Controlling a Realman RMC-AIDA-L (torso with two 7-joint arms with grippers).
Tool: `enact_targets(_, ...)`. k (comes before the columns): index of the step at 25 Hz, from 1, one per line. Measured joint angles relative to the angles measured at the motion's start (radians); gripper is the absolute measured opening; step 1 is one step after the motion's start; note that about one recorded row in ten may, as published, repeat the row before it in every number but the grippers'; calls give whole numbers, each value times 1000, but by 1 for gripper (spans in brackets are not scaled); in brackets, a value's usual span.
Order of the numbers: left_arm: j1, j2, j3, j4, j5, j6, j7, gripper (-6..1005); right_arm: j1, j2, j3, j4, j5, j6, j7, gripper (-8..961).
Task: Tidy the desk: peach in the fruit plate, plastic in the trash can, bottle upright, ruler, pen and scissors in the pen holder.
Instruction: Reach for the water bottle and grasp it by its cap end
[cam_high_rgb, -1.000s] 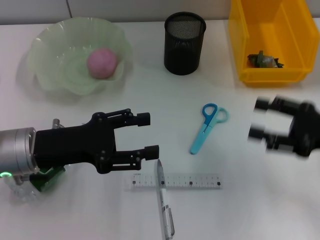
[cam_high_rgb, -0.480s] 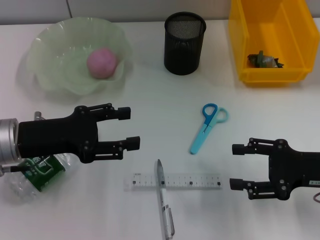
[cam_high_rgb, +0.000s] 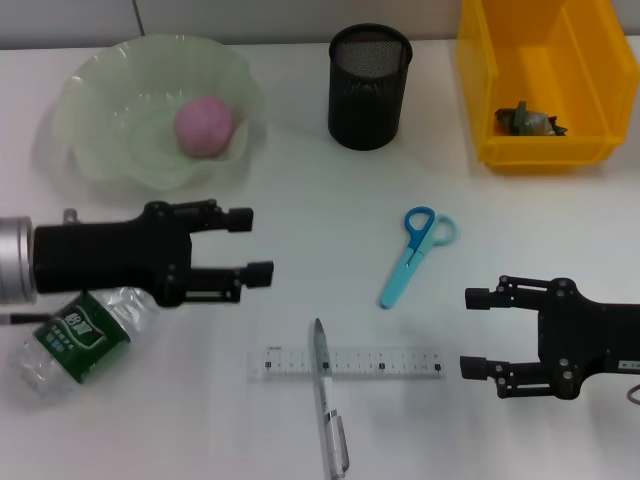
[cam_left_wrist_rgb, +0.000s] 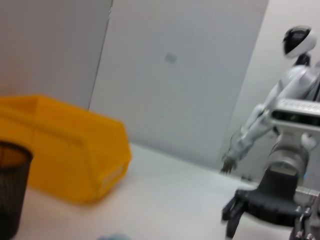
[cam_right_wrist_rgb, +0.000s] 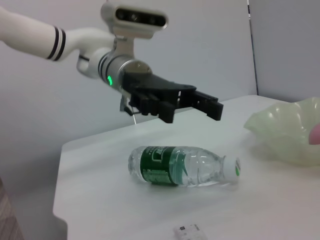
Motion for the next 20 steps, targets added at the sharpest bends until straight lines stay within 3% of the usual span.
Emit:
enact_targets(7, -78, -1, -4, 177, 196, -51, -344, 785, 1, -3, 0, 0, -1, 2, 5, 780)
enact_targets(10, -149, -1, 2, 285, 358, -53, -546, 785, 3, -4, 0, 0, -1, 2, 5, 779)
enact_targets(12, -149, -1, 2, 285, 358, -53, -546, 785, 4, -4, 0, -1, -1, 3, 3, 779)
enact_targets(13, -217, -4, 3, 335, 515, -36, -677, 785, 5, -4, 0, -3, -1, 3, 2, 779)
enact_targets(14, -249, -8, 3, 351, 582, -20, -729, 785, 6, -4, 0, -7, -1, 3, 2, 779)
enact_targets(17, -286, -15, 3, 375, 672, 0, -792, 785, 8, -2, 0, -16, -1, 5, 2, 779)
enact_targets(20, -346, -38, 3, 411, 821, 41, -889, 784, 9, -1, 0, -19, -1, 16, 1, 780)
